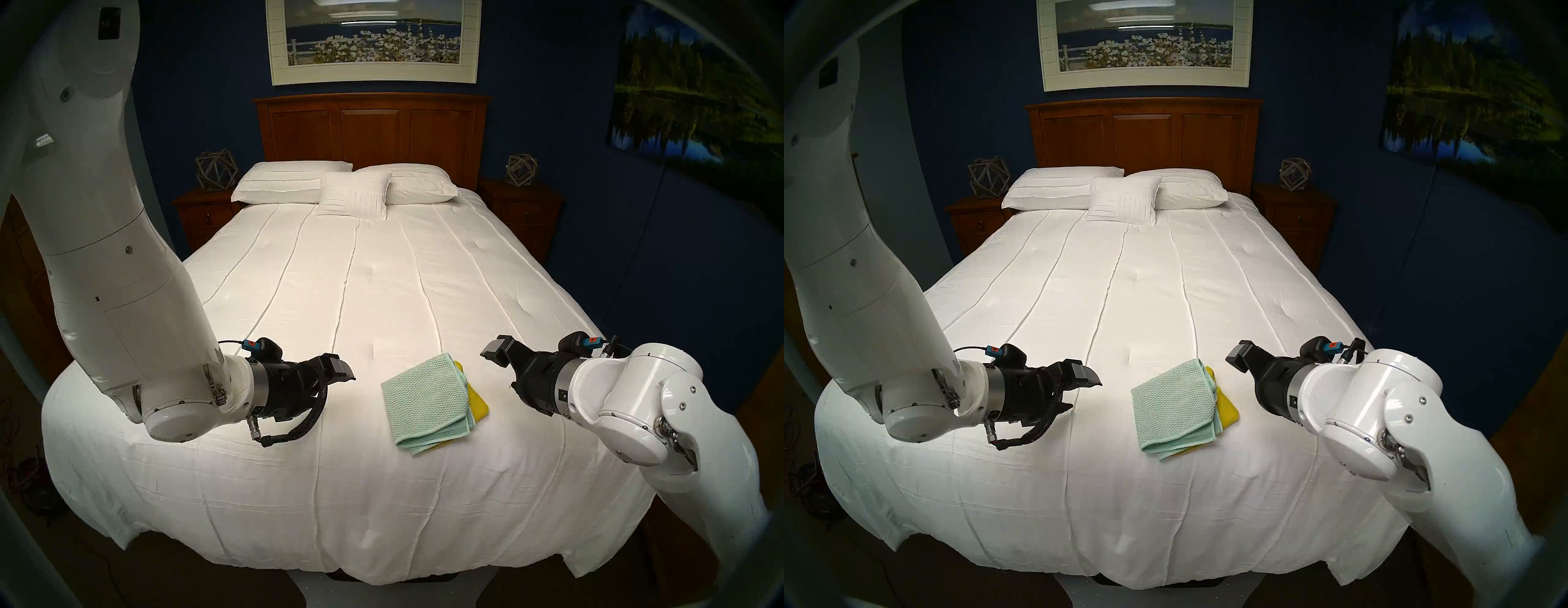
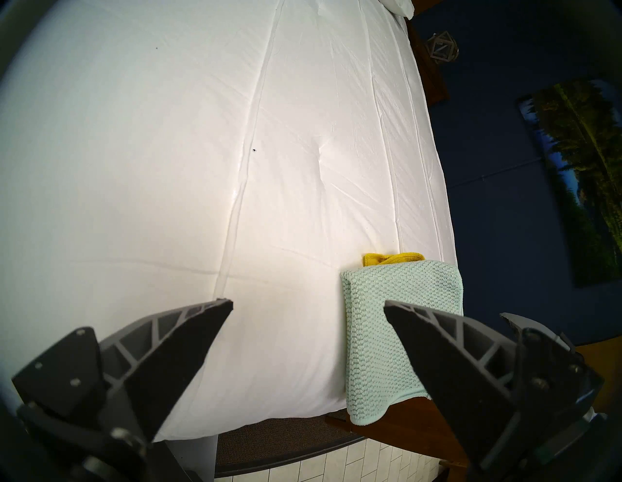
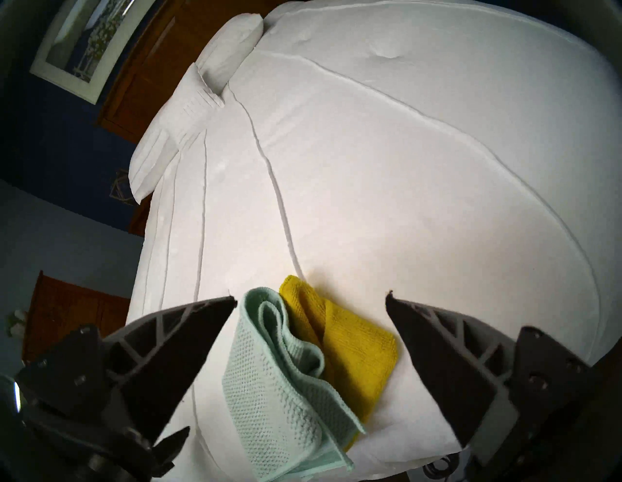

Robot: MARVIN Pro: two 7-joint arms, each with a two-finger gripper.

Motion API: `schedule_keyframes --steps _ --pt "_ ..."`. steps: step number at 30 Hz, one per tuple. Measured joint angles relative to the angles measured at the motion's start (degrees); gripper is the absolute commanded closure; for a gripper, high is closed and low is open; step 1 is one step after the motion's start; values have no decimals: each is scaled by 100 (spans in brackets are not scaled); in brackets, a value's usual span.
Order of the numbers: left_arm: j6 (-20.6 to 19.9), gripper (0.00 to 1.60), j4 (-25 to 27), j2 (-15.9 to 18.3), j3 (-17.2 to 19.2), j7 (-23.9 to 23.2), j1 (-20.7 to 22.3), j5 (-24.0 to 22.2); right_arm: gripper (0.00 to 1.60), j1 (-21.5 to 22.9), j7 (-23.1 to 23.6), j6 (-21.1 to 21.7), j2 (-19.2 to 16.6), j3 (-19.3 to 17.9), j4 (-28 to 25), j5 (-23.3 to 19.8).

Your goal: Fold the hand towels twice and stack them up

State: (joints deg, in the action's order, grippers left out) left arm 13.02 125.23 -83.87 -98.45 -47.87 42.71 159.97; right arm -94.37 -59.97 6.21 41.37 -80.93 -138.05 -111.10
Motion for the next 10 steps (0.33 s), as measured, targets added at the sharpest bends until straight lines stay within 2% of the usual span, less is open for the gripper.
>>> schedule_keyframes --steps 3,10 --pt "0 0 0 1 0 1 0 1 0 -140 54 -217 56 -87 -37 71" --pt "-1 0 0 3 1 2 0 2 0 -371 171 -436 131 -163 -70 206"
